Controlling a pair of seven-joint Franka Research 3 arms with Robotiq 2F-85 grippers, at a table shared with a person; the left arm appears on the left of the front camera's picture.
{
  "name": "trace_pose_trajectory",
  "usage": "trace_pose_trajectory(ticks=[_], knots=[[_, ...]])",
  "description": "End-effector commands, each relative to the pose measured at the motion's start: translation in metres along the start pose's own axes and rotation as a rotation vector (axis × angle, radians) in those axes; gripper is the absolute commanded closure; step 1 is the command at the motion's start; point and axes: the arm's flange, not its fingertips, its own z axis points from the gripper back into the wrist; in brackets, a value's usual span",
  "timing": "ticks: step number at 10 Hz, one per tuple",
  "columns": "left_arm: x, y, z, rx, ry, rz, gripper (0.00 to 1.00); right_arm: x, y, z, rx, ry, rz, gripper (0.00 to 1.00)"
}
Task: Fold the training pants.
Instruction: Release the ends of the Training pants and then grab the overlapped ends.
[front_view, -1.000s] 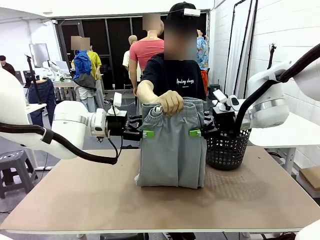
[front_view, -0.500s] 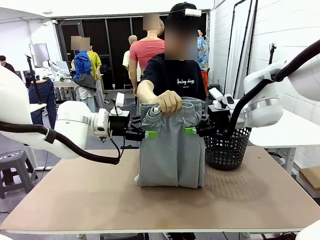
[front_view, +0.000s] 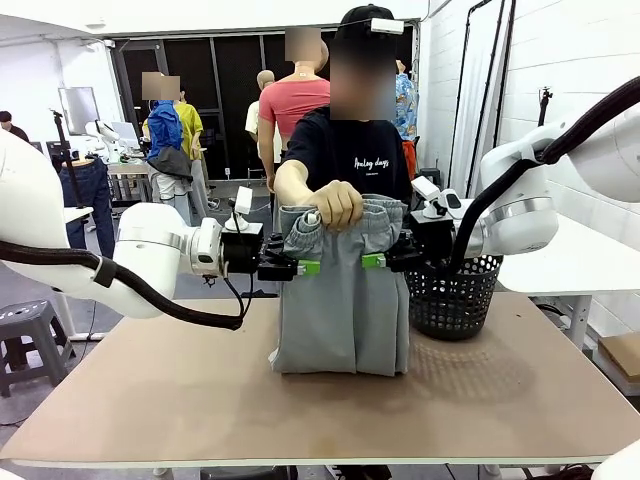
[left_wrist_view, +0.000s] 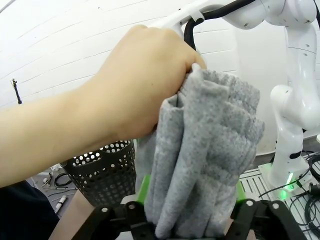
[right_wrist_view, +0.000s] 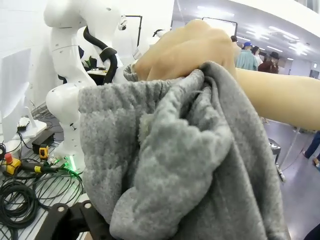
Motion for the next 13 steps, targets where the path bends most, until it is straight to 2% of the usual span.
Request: trace_pose_trajectory(ticks=[1,2,3,8,11,12,13], knots=[[0.001,0.003,-0.002,0.011,-0.012,0.018,0.73,0.008,-0.006,-0.001,-0.012,-0.015,-0.017,0.63],[0.001,0.003,-0.001,0.011,-0.016,0.023,0.92,0.009,-0.006,0.000,-0.015,-0.010,-0.020,0.83],[0.002,0.004,0.000,0.014,-0.021,0.022,1.00,0.010,-0.007,0.002,-0.018,-0.004,-0.022,1.00],[0.000,0.007,-0.001,0.026,-0.019,0.035,1.00,0.011,-0.007,0.004,-0.002,0.018,-0.031,1.00],[0.001,0.004,0.006,0.060,-0.083,0.000,1.00,0.010,-0.013,-0.002,0.023,0.062,-0.038,1.00],[-0.002,0.004,0.004,0.017,-0.010,0.022,1.00,0.004,-0.003,0.005,-0.003,0.012,-0.017,1.00],[-0.002,0.004,0.004,0.017,-0.010,0.022,1.00,0.004,-0.003,0.005,-0.003,0.012,-0.017,1.00]])
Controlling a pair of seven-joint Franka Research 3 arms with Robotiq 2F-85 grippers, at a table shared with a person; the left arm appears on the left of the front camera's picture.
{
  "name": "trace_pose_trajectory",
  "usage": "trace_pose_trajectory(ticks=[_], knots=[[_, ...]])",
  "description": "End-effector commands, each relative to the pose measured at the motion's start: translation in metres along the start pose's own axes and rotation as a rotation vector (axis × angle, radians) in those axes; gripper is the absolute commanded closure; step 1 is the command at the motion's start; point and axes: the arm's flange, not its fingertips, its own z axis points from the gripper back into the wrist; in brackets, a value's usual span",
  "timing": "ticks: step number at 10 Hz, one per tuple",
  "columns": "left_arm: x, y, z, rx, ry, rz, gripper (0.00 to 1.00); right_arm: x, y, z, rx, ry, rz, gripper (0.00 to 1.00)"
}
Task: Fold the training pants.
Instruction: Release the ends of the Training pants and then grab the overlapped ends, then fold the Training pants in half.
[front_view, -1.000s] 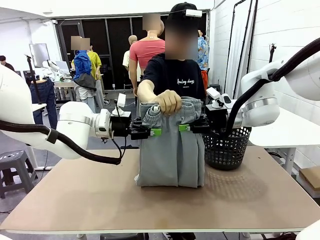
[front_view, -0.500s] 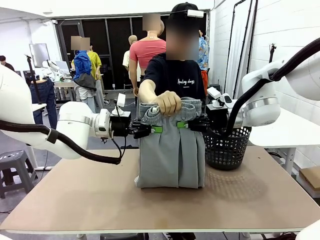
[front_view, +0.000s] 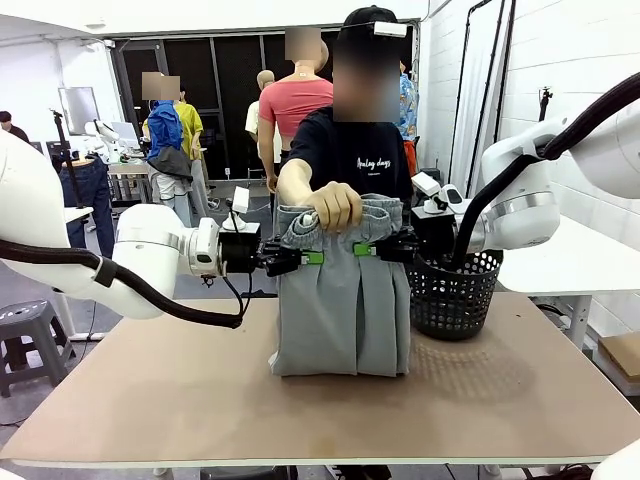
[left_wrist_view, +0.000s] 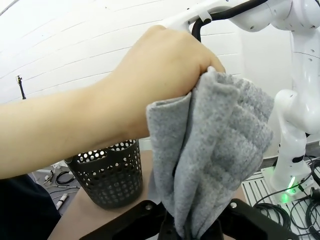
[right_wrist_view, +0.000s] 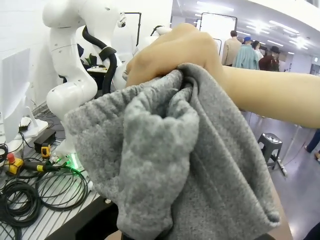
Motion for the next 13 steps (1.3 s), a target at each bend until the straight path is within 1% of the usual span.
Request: trace_pose_trajectory(ticks=[1,13], knots=[[0.0008,-0.0008,-0.0017,-0.008,0.003,0.001,1.00,-0.0015,0.0018,-0.0001,-0.005,-0.011,0.003,1.00],[0.0008,-0.0008,-0.0017,-0.008,0.003,0.001,1.00,-0.0015,0.0018,-0.0001,-0.005,-0.011,0.003,1.00]])
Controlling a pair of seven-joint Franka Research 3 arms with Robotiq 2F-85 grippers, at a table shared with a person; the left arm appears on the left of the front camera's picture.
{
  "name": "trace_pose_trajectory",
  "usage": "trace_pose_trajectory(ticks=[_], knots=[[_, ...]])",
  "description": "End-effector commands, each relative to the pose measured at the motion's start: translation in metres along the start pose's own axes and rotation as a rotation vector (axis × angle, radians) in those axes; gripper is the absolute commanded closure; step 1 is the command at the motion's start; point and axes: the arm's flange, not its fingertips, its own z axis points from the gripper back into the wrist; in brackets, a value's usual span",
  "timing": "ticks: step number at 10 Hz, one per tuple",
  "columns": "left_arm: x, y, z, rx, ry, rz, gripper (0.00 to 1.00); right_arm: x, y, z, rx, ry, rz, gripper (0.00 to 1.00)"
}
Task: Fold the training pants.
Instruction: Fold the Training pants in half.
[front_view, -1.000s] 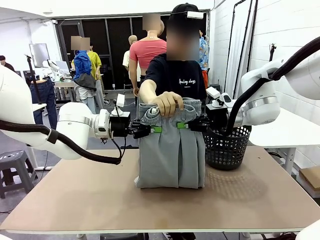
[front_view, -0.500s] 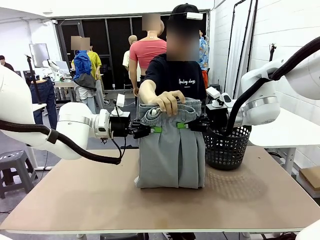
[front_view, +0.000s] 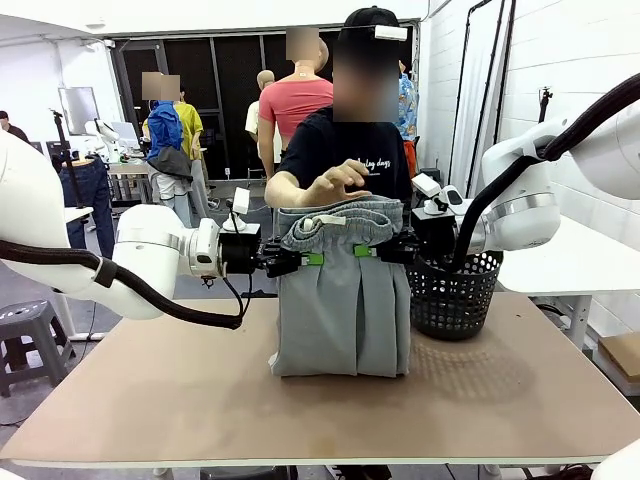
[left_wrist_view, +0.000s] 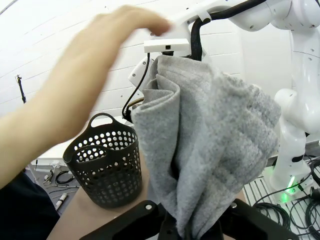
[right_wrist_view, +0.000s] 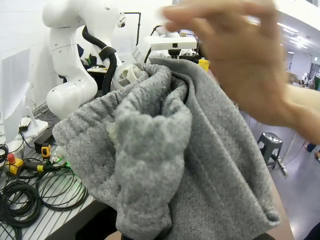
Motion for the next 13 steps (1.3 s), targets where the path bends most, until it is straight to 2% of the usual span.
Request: trace_pose_trajectory(ticks=[1,13], knots=[[0.0017,-0.0001,-0.0014,-0.006,0.001,-0.001,1.00,0.0000,0.0011,-0.0004,-0.004,-0.011,0.006,1.00],[0.0017,-0.0001,-0.0014,-0.006,0.001,-0.001,1.00,0.0000,0.0011,-0.0004,-0.004,-0.011,0.006,1.00]])
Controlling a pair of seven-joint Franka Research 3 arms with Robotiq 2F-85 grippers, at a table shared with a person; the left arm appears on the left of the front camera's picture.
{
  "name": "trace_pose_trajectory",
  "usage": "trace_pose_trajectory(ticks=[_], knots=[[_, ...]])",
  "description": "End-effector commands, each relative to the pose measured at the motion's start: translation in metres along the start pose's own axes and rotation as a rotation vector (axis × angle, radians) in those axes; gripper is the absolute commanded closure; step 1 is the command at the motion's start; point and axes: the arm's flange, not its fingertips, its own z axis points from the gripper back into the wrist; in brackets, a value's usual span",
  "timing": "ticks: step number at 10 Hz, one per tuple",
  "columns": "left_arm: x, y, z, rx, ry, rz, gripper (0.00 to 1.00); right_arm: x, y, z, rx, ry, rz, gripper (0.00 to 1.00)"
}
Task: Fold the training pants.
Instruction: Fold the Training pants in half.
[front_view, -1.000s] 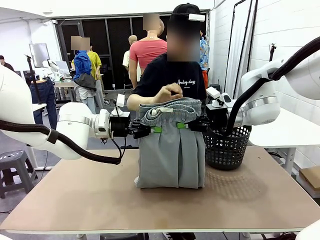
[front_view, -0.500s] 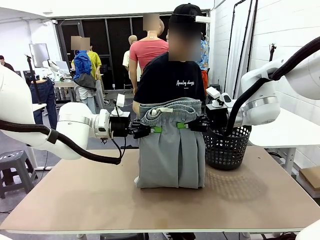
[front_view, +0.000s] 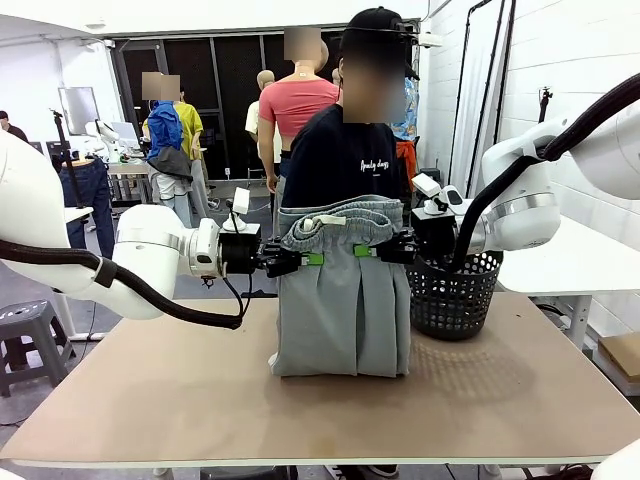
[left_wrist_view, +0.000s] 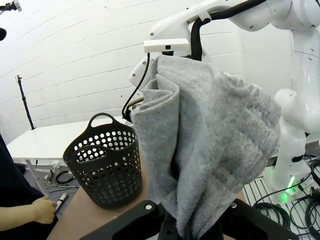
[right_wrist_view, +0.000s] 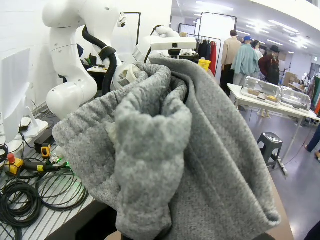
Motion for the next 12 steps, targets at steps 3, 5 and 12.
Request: trace_pose_trajectory(ticks=[3,5,12], knots=[[0.0017,-0.0001,-0.0014,-0.006,0.001,-0.001,1.00,0.0000,0.0011,-0.0004,-0.004,-0.011,0.006,1.00],[0.0017,-0.0001,-0.0014,-0.006,0.001,-0.001,1.00,0.0000,0.0011,-0.0004,-0.004,-0.011,0.006,1.00],[0.0017,-0.0001,-0.0014,-0.006,0.001,-0.001,1.00,0.0000,0.0011,-0.0004,-0.004,-0.011,0.006,1.00]])
